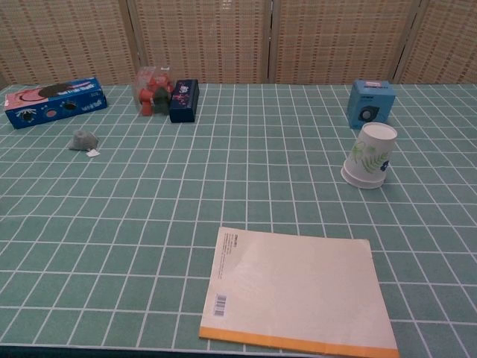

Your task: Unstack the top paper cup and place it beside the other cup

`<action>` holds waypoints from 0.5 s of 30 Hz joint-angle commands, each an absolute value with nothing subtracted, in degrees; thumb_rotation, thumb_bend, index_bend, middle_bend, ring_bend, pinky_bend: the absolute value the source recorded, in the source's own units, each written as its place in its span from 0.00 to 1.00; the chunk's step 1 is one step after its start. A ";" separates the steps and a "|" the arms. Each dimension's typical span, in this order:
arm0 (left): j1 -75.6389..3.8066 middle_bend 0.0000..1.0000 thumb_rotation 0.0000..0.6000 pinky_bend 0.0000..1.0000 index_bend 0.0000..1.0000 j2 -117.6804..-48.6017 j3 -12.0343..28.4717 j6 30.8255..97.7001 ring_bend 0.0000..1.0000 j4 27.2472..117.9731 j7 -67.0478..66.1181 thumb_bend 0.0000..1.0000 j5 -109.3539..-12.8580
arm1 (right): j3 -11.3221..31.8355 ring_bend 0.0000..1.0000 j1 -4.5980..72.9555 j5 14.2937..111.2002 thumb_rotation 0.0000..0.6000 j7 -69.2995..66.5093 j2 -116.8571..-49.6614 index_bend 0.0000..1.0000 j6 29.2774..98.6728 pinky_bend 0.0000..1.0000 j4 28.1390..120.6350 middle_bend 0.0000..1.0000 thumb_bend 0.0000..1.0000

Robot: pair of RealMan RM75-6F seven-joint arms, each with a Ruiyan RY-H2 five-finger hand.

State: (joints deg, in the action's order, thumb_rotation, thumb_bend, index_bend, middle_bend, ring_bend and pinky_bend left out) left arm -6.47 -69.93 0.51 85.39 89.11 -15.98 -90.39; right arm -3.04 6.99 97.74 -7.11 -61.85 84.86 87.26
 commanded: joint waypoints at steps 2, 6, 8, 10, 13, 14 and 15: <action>-6.29 0.00 1.00 0.00 0.00 -69.96 0.40 85.68 0.00 89.32 -16.12 0.49 -90.48 | -3.15 0.00 7.20 97.70 1.00 -7.10 -61.83 0.00 84.30 0.00 87.20 0.00 0.21; -6.34 0.00 1.00 0.00 0.00 -69.79 0.47 85.68 0.00 89.36 -15.64 0.49 -90.43 | -2.92 0.00 7.67 96.89 1.00 -7.21 -61.90 0.00 83.12 0.00 87.24 0.00 0.21; -6.43 0.00 1.00 0.00 0.00 -69.70 0.60 85.58 0.00 89.34 -15.31 0.49 -90.27 | -2.66 0.00 8.15 96.08 1.00 -7.48 -61.86 0.00 81.99 0.00 87.37 0.00 0.21; -6.51 0.00 1.00 0.00 0.00 -69.55 0.74 85.40 0.00 89.23 -14.95 0.50 -89.96 | -2.18 0.00 9.08 95.25 1.00 -8.03 -61.61 0.00 80.43 0.00 87.58 0.00 0.21; -6.54 0.00 1.00 0.00 0.00 -69.34 0.90 85.22 0.00 89.23 -14.31 0.50 -89.52 | -0.79 0.00 10.88 93.31 1.00 -6.88 -60.77 0.00 77.70 0.00 88.70 0.00 0.21; -6.54 0.00 1.00 0.00 0.00 -69.27 0.98 85.19 0.00 89.27 -13.95 0.50 -89.32 | -0.19 0.00 11.79 92.54 1.00 -6.58 -60.26 0.00 76.38 0.00 89.60 0.00 0.21; -6.54 0.00 1.00 0.00 0.00 -69.20 1.05 85.16 0.00 89.31 -13.66 0.50 -89.18 | 0.23 0.00 12.58 91.98 1.00 -6.67 -59.73 0.00 75.19 0.00 90.52 0.00 0.21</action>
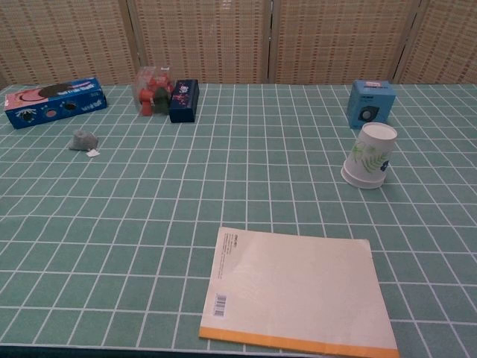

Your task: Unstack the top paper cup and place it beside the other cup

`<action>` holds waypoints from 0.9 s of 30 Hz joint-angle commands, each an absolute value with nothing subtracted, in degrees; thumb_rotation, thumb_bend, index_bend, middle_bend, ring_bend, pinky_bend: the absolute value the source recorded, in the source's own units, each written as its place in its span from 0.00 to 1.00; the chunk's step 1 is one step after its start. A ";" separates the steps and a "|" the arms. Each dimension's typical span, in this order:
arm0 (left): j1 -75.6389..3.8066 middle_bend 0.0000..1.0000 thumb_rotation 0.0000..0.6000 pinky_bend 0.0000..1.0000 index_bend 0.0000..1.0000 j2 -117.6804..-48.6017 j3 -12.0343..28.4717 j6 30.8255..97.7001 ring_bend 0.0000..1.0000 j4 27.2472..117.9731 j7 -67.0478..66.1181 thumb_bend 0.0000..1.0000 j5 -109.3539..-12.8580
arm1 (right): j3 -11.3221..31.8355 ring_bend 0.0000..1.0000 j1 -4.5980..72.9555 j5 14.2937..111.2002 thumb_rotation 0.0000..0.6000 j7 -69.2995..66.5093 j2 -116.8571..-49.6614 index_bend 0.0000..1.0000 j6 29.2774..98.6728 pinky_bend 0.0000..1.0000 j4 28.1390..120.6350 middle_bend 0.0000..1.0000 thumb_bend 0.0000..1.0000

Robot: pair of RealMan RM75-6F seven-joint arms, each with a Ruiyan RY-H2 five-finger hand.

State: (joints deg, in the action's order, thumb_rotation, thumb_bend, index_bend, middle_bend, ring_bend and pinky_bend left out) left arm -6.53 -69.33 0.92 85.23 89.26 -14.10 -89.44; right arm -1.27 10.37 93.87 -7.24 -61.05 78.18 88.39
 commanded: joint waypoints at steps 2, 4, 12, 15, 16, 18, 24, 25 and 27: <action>-6.52 0.00 1.00 0.00 0.00 -69.05 1.22 85.06 0.00 89.25 -13.07 0.50 -88.72 | 1.19 0.00 14.74 90.91 1.00 -7.22 -58.15 0.00 72.06 0.00 92.94 0.00 0.21; -6.54 0.00 1.00 0.00 0.00 -68.90 1.39 84.94 0.00 89.28 -12.64 0.50 -88.30 | 2.12 0.00 16.80 89.78 1.00 -7.20 -56.75 0.00 69.07 0.00 95.05 0.00 0.21; -6.27 0.00 1.00 0.00 0.00 -68.15 1.38 85.65 0.00 89.51 -11.36 0.49 -88.53 | 6.07 0.00 25.40 81.21 1.00 -2.44 -52.95 0.00 55.46 0.00 102.62 0.00 0.21; -6.11 0.00 1.00 0.00 0.00 -67.94 1.33 86.03 0.00 89.52 -11.08 0.50 -88.74 | 7.17 0.00 27.87 77.51 1.00 -0.56 -51.93 0.00 51.66 0.00 104.53 0.00 0.21; -6.11 0.00 1.00 0.00 0.00 -67.92 1.33 86.02 0.00 89.51 -10.99 0.50 -88.72 | 7.53 0.00 28.60 76.26 1.00 -0.12 -51.73 0.00 50.61 0.00 104.86 0.00 0.21; -6.14 0.00 1.00 0.00 0.00 -67.89 1.37 85.86 0.00 89.50 -10.95 0.50 -88.55 | 8.43 0.00 30.44 72.96 1.00 0.47 -51.46 0.00 47.98 0.00 105.14 0.00 0.21; -6.12 0.00 1.00 0.00 0.00 -67.75 1.53 85.85 0.00 89.58 -10.68 0.49 -88.22 | 10.14 0.00 35.10 65.40 1.00 2.07 -52.10 0.00 42.64 0.00 103.79 0.00 0.21; -6.09 0.00 1.00 0.00 0.00 -67.71 1.55 85.90 0.00 89.63 -10.61 0.49 -88.19 | 10.25 0.00 35.63 64.55 1.00 2.45 -52.40 0.00 42.27 0.00 103.54 0.00 0.21; -5.99 0.00 1.00 0.00 0.00 -67.54 1.53 86.05 0.00 89.81 -10.29 0.50 -88.21 | 10.33 0.00 36.91 62.39 1.00 3.58 -53.07 0.00 41.37 0.00 102.88 0.00 0.21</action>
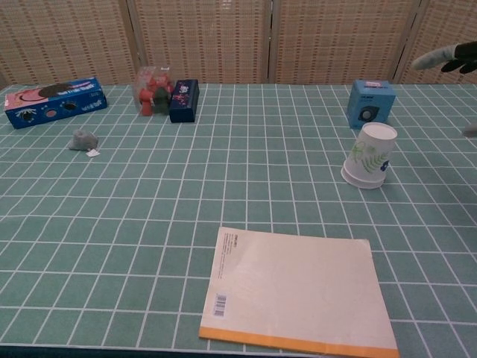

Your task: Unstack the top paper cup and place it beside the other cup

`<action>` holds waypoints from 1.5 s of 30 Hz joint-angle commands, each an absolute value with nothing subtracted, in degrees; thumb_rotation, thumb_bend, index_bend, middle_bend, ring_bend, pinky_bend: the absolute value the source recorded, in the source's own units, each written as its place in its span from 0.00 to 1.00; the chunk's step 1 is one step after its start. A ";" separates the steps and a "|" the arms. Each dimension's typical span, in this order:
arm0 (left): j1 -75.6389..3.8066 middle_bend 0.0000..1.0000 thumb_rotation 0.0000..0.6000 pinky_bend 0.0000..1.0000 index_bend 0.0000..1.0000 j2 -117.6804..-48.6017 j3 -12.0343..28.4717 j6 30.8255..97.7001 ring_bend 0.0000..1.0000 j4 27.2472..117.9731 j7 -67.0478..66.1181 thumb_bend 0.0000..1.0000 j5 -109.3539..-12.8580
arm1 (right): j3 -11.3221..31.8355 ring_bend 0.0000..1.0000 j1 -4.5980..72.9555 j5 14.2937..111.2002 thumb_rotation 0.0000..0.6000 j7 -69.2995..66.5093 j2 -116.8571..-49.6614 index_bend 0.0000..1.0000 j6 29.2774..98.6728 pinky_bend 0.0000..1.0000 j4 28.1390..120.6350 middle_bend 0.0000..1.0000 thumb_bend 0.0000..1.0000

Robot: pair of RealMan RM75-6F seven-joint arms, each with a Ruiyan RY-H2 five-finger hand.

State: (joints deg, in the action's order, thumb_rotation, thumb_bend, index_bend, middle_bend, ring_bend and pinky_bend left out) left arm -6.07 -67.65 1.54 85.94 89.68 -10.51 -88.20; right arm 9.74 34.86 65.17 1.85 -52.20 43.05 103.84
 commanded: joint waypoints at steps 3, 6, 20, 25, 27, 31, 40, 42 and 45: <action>-5.82 0.00 1.00 0.00 0.00 -67.31 1.43 86.48 0.00 89.98 -10.03 0.50 -88.56 | 10.34 0.00 38.69 59.09 1.00 5.32 -54.49 0.01 40.56 0.00 101.61 0.00 0.21; -5.66 0.00 1.00 0.00 0.00 -67.12 1.34 86.87 0.00 90.20 -9.67 0.49 -88.90 | 10.07 0.00 40.35 56.25 1.00 6.84 -56.25 0.02 39.90 0.00 100.27 0.00 0.21; -5.09 0.00 1.00 0.00 0.00 -66.44 1.17 88.07 0.00 90.49 -8.54 0.50 -89.76 | 8.37 0.00 46.07 48.20 1.00 10.39 -62.61 0.09 37.69 0.00 94.51 0.00 0.21; -4.92 0.00 1.00 0.00 0.00 -66.26 1.16 88.44 0.00 90.56 -8.20 0.50 -90.01 | 7.85 0.00 47.09 47.19 1.00 10.82 -63.98 0.11 37.79 0.00 93.30 0.00 0.21; -4.84 0.00 1.00 0.00 0.00 -66.18 1.14 88.57 0.00 90.62 -8.04 0.50 -90.10 | 7.61 0.00 47.37 46.98 1.00 10.91 -64.38 0.11 37.81 0.00 92.97 0.00 0.21; -4.77 0.00 1.00 0.00 0.00 -66.16 1.12 88.70 0.00 90.61 -7.97 0.50 -90.25 | 7.30 0.00 47.77 46.75 1.00 10.73 -65.00 0.11 37.68 0.00 92.40 0.00 0.21; -4.82 0.00 1.00 0.00 0.00 -66.22 1.24 88.44 0.00 90.50 -8.00 0.50 -90.03 | 7.24 0.00 47.96 47.43 1.00 9.17 -66.65 0.17 37.75 0.00 90.15 0.00 0.22; -4.82 0.00 1.00 0.00 0.00 -66.19 1.27 88.42 0.00 90.52 -7.96 0.50 -89.99 | 7.23 0.00 48.09 47.52 1.00 8.97 -66.92 0.18 37.57 0.00 89.79 0.00 0.22; -4.78 0.00 1.00 0.00 0.00 -66.15 1.20 88.47 0.00 90.53 -7.92 0.50 -90.15 | 7.26 0.00 48.33 47.72 1.00 8.61 -67.32 0.18 37.35 0.00 89.19 0.00 0.22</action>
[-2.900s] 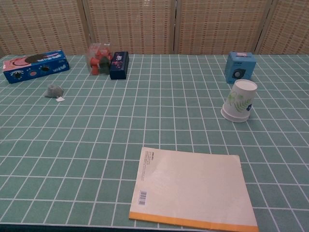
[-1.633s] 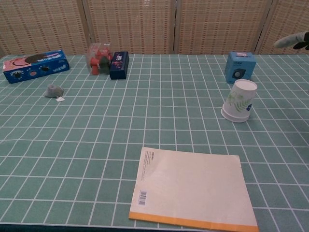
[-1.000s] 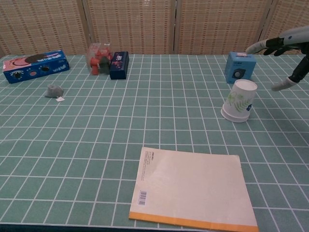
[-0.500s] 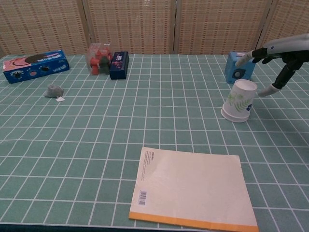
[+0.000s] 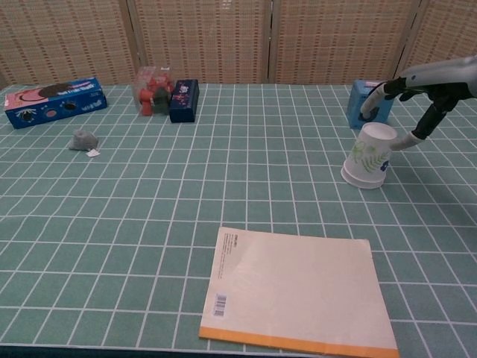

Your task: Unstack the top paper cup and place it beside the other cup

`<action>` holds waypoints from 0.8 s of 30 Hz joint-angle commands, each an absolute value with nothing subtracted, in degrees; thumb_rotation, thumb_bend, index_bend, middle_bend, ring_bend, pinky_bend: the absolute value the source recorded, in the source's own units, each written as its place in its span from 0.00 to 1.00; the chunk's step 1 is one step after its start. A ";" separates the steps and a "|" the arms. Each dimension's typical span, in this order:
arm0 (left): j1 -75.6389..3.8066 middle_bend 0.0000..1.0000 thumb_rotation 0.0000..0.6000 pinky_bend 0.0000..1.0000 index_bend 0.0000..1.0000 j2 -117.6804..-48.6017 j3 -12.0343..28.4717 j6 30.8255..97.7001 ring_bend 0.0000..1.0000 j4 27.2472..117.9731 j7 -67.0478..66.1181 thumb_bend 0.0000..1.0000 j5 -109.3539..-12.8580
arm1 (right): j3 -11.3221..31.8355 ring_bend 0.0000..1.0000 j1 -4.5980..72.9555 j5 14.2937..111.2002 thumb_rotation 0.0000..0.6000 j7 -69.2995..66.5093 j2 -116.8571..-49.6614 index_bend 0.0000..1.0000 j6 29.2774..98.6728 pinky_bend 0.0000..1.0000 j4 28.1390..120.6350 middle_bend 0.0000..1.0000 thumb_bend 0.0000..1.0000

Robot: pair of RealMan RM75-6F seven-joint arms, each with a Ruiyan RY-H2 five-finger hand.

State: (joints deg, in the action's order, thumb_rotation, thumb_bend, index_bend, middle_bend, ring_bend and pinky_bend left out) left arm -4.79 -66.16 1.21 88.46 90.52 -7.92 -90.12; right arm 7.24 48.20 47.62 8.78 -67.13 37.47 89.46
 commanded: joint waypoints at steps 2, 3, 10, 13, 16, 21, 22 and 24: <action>-4.74 0.00 1.00 0.00 0.00 -66.13 1.20 88.52 0.00 90.55 -7.88 0.50 -90.17 | 7.23 0.00 48.44 47.74 1.00 8.47 -67.57 0.19 37.26 0.00 88.83 0.00 0.22; -4.72 0.00 1.00 0.00 0.00 -66.09 1.21 88.55 0.00 90.55 -7.79 0.50 -90.15 | 7.19 0.00 48.50 47.74 1.00 8.36 -67.75 0.19 37.14 0.00 88.58 0.00 0.22; -4.66 0.00 1.00 0.00 0.00 -66.02 1.23 88.64 0.00 90.46 -7.47 0.50 -90.22 | 6.87 0.00 48.90 47.43 1.00 8.13 -69.03 0.22 36.79 0.00 86.86 0.00 0.23; -4.65 0.00 1.00 0.00 0.00 -66.02 1.25 88.68 0.00 90.40 -7.36 0.50 -90.26 | 6.75 0.00 49.09 47.33 1.00 8.17 -69.38 0.24 36.65 0.00 86.35 0.00 0.23; -4.69 0.00 1.00 0.00 0.00 -66.03 1.19 88.65 0.00 90.20 -7.14 0.49 -90.46 | 6.72 0.00 49.28 47.18 1.00 8.24 -69.79 0.29 36.80 0.00 85.89 0.00 0.23; -4.82 0.00 1.00 0.00 0.00 -66.16 1.01 88.53 0.00 89.87 -6.97 0.50 -90.94 | 6.67 0.00 49.46 47.11 1.00 8.64 -70.41 0.35 37.54 0.00 85.37 0.00 0.24; -4.81 0.00 1.00 0.00 0.00 -66.15 0.97 88.60 0.00 89.82 -6.88 0.50 -91.07 | 6.70 0.00 49.44 47.15 1.00 8.69 -70.56 0.36 37.80 0.00 85.29 0.00 0.25; -4.78 0.00 1.00 0.00 0.00 -66.18 0.93 88.83 0.00 89.67 -6.69 0.50 -91.34 | 6.78 0.00 49.39 47.34 1.00 8.82 -70.91 0.37 38.43 0.00 85.06 0.00 0.26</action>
State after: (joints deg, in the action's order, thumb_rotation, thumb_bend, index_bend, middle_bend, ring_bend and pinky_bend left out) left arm -4.79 -66.17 0.95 88.79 89.71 -6.73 -91.30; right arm 6.74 49.41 47.26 8.75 -70.77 38.26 85.17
